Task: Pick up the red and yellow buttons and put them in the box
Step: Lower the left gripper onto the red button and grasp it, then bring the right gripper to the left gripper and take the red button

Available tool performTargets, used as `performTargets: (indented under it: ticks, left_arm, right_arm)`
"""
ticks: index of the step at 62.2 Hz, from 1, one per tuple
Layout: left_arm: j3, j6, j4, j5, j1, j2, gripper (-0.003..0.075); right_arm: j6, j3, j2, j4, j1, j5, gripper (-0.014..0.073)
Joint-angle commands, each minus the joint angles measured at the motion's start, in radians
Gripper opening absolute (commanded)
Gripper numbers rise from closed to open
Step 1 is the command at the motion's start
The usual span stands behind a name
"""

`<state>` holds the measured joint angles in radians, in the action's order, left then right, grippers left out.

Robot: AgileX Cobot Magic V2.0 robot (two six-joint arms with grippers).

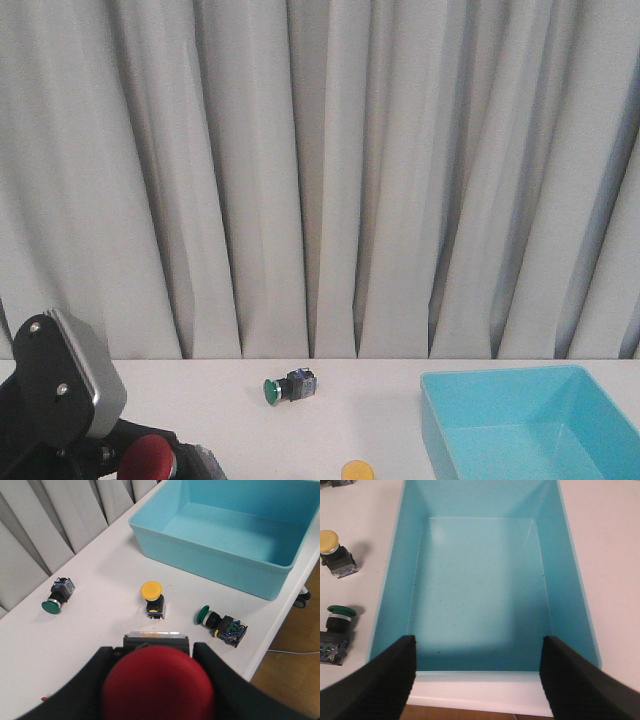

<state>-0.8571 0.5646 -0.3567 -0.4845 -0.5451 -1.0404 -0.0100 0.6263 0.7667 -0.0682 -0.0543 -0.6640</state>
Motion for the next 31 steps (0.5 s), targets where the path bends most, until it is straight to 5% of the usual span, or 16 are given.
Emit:
performTargets:
  ticks: [1,21,31]
  left_arm:
    - [-0.025,0.004,-0.024,0.074,-0.003,0.017,0.0230]
    - [-0.025,0.004,-0.023,0.058,-0.003,0.017,0.0230]
    - [-0.025,0.004,-0.023,0.056,-0.003,0.017,0.0230]
  right_arm:
    - [0.010,0.035,0.002,-0.007,0.006,0.073,0.0520]
    - [0.318,0.064,0.063,0.123,-0.004,0.103,0.0631]
    - [0.618,0.136,0.175,0.295,-0.043,0.084,0.0670]
